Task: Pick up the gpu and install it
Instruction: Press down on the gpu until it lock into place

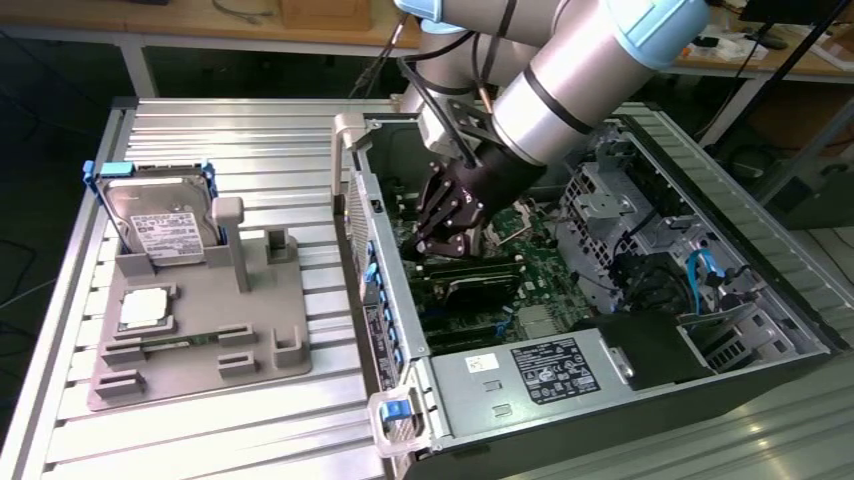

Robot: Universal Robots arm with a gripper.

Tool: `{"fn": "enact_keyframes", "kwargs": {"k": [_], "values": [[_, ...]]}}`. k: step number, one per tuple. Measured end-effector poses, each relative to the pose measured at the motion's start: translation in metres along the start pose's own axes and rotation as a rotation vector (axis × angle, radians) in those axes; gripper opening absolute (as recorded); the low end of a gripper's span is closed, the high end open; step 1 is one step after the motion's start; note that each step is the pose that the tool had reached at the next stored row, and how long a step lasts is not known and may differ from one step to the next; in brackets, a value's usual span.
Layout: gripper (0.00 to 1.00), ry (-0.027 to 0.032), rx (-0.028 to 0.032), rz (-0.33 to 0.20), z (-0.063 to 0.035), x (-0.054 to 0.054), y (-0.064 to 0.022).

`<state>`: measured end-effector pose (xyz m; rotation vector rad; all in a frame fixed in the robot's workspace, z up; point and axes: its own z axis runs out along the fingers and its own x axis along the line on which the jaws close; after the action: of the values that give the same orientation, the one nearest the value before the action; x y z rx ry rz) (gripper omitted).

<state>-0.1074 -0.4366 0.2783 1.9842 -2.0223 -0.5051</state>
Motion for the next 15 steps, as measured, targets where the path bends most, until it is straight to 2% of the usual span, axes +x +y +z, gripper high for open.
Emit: {"fn": "enact_keyframes", "kwargs": {"k": [7,11,13,15], "values": [[0.11,-0.0020,0.0072,0.004,0.0072,-0.003,0.0079],[0.11,-0.0026,0.0087,0.005,0.0097,-0.004,0.0100],[0.11,-0.0072,0.0087,0.003,0.0101,-0.004,0.0106],[0.11,-0.0153,0.0081,0.000,0.0105,-0.002,0.0117]]}}
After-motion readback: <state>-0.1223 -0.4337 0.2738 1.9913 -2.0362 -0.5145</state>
